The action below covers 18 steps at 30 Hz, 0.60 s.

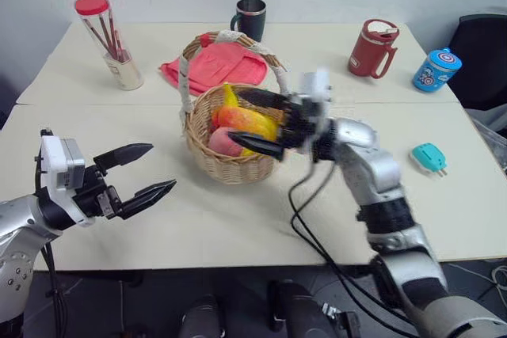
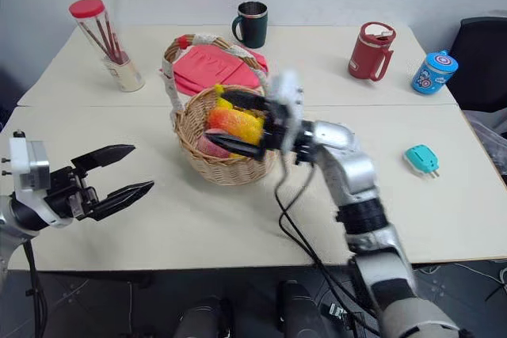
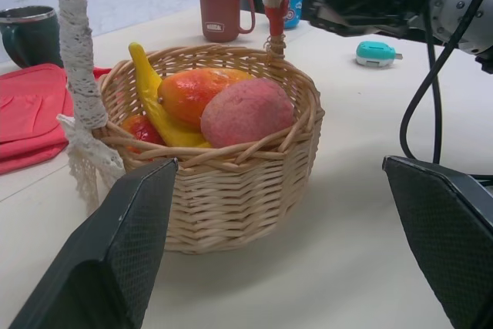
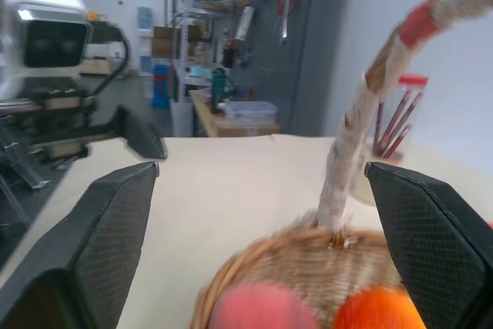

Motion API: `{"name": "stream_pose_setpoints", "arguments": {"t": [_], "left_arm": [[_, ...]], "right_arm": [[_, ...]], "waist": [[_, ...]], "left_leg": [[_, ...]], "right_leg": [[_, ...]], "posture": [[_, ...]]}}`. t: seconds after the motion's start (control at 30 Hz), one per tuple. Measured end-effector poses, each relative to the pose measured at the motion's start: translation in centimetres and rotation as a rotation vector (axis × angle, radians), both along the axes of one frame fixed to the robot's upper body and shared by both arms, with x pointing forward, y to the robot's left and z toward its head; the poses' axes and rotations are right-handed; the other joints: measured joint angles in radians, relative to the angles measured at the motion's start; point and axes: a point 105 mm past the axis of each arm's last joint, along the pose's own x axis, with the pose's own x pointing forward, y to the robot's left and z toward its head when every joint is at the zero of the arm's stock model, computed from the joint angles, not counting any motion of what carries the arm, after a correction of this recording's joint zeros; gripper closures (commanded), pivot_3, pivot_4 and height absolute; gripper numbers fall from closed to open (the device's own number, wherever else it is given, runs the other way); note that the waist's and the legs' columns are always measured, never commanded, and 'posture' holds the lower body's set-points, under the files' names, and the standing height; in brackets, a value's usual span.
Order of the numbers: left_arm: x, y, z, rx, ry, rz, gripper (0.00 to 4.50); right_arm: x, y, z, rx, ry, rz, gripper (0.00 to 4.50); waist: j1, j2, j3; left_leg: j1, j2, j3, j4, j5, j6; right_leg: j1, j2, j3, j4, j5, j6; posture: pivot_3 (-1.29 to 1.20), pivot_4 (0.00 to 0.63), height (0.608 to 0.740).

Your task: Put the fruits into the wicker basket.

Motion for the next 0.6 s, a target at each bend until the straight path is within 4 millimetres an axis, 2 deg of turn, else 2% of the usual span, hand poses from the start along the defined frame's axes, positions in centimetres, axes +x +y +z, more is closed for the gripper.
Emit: {"name": "stream_pose_setpoints", "arguments": {"t": [0.07, 0.13, 0.2, 0.27, 0.37, 0.47, 0.57, 0.6], "left_arm": [[-0.1, 0.0, -0.1, 0.0, 0.003, 0.0, 0.0], [-0.3, 0.2, -0.3, -0.001, 0.013, 0.009, 0.0], [-0.4, 0.3, -0.5, -0.002, 0.024, 0.016, 0.0], [-0.5, 0.3, -0.5, -0.001, 0.022, 0.016, 0.0], [-0.6, -0.2, -0.4, -0.001, 0.011, 0.004, 0.0], [-0.4, -0.6, -0.5, -0.022, 0.004, 0.002, 0.0], [-0.1, -1.2, -0.6, -0.04, 0.003, -0.007, 0.0], [-0.2, -1.3, -0.6, -0.04, 0.002, -0.006, 0.0]], "right_arm": [[-0.6, -2.7, -0.7, -0.068, 0.056, 0.01, 0.01], [-0.2, -5.2, -1.2, -0.139, 0.079, -0.03, 0.01], [1.6, -7.4, -1.4, -0.168, 0.096, -0.104, 0.01], [3.1, -7.9, -1.3, -0.172, 0.087, -0.138, 0.01], [5.9, -7.0, -0.1, -0.147, 0.028, -0.176, 0.01], [7.0, -4.3, -0.2, -0.135, 0.028, -0.118, 0.01], [7.1, -0.8, -1.3, -0.14, 0.063, -0.022, 0.61], [7.1, -0.2, -1.3, -0.147, 0.068, -0.002, 0.93]], "waist": [[0.002, 0.0, 0.0], [-0.002, 0.0, 0.0], [-0.014, 0.0, 0.0], [-0.021, 0.001, 0.001], [-0.034, 0.002, 0.001], [-0.038, 0.002, 0.001], [-0.039, 0.002, 0.001], [-0.038, 0.003, 0.002]], "left_leg": [[0.0, 0.0, 0.001, 0.0, 0.0, 0.001], [0.001, 0.0, 0.002, 0.0, -0.001, 0.002], [0.004, 0.0, 0.003, 0.0, -0.002, 0.004], [0.005, -0.003, 0.003, 0.0, -0.002, 0.003], [0.005, -0.002, 0.002, -0.001, 0.001, -0.002], [0.004, 0.001, 0.001, -0.002, 0.004, -0.007], [0.003, 0.004, 0.001, -0.002, 0.004, -0.007], [0.003, 0.004, 0.001, -0.002, 0.004, -0.007]], "right_leg": [[0.0, 0.0, 0.0, -0.001, 0.0, 0.0], [0.0, 0.0, 0.0, -0.001, 0.0, 0.0], [0.001, 0.002, 0.0, 0.001, 0.0, 0.0], [0.0, 0.003, 0.001, 0.003, 0.0, -0.001], [0.0, 0.004, 0.002, 0.005, -0.001, -0.004], [-0.001, 0.005, 0.002, 0.005, -0.001, -0.005], [-0.001, 0.005, 0.001, 0.005, -0.001, -0.004], [-0.001, 0.004, 0.001, 0.005, -0.001, -0.004]], "posture": [[0.0, 0.15, 0.74], [0.0, 0.15, 0.74], [0.0, 0.15, 0.74], [0.0, 0.15, 0.74], [0.0, 0.15, 0.74], [0.0, 0.15, 0.74], [0.0, 0.15, 0.74], [0.0, 0.15, 0.74]]}}
